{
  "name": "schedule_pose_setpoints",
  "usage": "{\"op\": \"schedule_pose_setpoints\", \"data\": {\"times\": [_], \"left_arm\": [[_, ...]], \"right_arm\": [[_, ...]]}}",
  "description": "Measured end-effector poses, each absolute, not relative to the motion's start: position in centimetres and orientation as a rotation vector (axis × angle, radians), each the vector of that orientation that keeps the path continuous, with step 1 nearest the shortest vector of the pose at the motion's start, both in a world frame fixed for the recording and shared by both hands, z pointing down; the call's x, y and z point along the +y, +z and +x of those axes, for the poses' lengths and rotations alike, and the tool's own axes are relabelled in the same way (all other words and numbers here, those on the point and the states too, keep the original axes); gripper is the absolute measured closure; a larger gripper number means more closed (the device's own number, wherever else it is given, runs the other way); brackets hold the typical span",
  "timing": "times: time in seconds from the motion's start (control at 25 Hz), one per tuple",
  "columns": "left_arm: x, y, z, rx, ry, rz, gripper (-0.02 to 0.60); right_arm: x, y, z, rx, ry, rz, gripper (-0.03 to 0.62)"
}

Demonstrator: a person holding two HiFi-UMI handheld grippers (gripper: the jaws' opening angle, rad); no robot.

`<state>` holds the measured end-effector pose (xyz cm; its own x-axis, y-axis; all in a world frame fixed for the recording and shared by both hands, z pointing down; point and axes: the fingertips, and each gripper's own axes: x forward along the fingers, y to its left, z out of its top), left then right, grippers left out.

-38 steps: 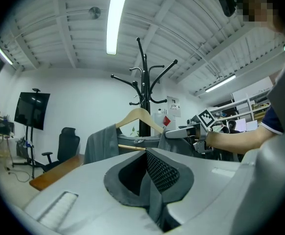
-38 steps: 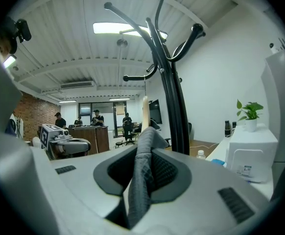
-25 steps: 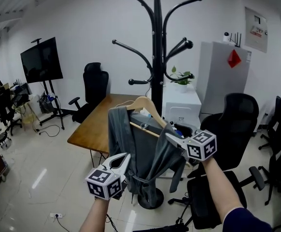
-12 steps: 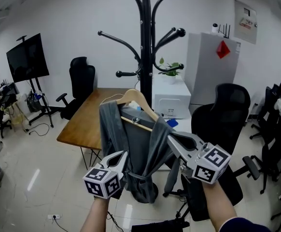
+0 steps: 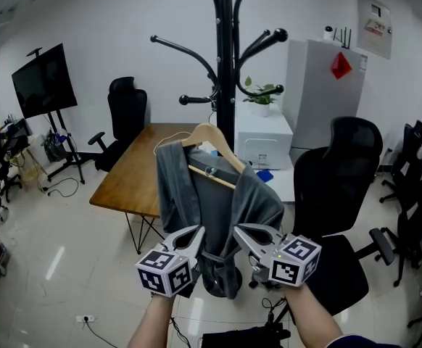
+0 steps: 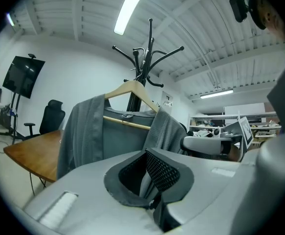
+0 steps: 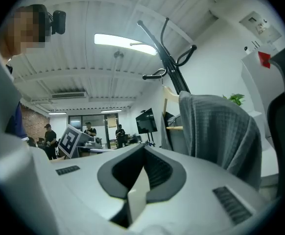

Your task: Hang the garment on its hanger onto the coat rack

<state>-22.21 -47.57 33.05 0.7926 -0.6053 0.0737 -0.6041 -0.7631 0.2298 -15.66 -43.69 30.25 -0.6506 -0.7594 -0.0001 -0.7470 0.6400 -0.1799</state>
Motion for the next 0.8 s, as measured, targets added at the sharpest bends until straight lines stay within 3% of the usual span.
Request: {"op": "schedule_pose_setpoints", "data": {"times": [0.8], "left_arm": [[-47.05,32.92,-21.64,-0.936,-0.037,2.734,0.594]], "right_arm": [[-44.33,30.01,-15.37,2.774,-0.237,-1.271,0.585]]}}
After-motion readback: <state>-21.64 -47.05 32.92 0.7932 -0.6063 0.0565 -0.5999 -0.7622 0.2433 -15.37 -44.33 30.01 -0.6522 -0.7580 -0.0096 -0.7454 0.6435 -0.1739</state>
